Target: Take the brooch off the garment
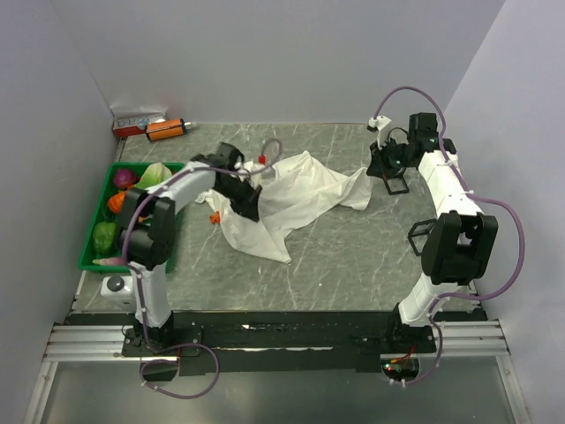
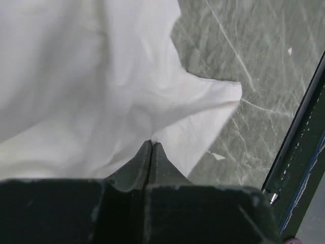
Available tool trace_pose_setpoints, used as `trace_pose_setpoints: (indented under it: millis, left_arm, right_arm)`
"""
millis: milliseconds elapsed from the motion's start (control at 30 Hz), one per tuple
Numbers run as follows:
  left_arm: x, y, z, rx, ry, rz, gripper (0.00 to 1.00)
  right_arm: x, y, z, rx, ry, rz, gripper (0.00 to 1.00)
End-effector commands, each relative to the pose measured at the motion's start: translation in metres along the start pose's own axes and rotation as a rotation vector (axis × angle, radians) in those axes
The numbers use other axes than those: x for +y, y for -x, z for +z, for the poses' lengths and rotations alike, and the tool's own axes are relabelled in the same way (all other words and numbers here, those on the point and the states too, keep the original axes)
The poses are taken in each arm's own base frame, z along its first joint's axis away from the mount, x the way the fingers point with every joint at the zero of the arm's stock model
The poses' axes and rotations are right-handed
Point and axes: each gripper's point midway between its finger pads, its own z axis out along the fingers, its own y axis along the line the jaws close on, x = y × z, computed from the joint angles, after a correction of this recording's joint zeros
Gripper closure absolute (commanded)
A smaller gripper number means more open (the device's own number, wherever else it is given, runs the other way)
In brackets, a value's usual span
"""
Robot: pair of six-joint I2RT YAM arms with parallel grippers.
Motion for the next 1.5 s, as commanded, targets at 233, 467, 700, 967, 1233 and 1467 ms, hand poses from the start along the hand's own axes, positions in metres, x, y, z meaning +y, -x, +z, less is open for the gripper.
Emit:
trace_pose_setpoints:
  millis: [233,467,700,967,1233,1467]
  left_arm:
    - [0.039,0.130,-0.311,-0.531,0.607,0.237,0.99]
    - [0.027,0.201,-0.474,-0.868,1.098,0.371,0.99]
    - [-0.050,0.266,-0.597,-1.242,1.343,0.595,0.99]
    - [-0.149,0.275,-0.652,-1.429,1.479,0.849,0.99]
    - [-0.216,0.261,-0.675,-1.462,1.569,0.954,0.99]
    - [-0.270,0.240,-0.683,-1.422,1.656,1.046,0.99]
  right_arm:
    - [-0.042,0.114,-0.066,-0.264,-0.220,-0.098,1.00]
    - [-0.093,0.217,-0.120,-0.487,-0.436,-0.190,1.00]
    - [-0.087,0.293,-0.179,-0.693,-0.547,-0.345,1.00]
    - [-0.044,0.325,-0.261,-0.839,-0.674,-0.457,1.00]
    - [0.009,0.323,-0.329,-0.912,-0.745,-0.512,1.00]
    - [0.060,0.297,-0.370,-0.945,-0.791,-0.514,1.00]
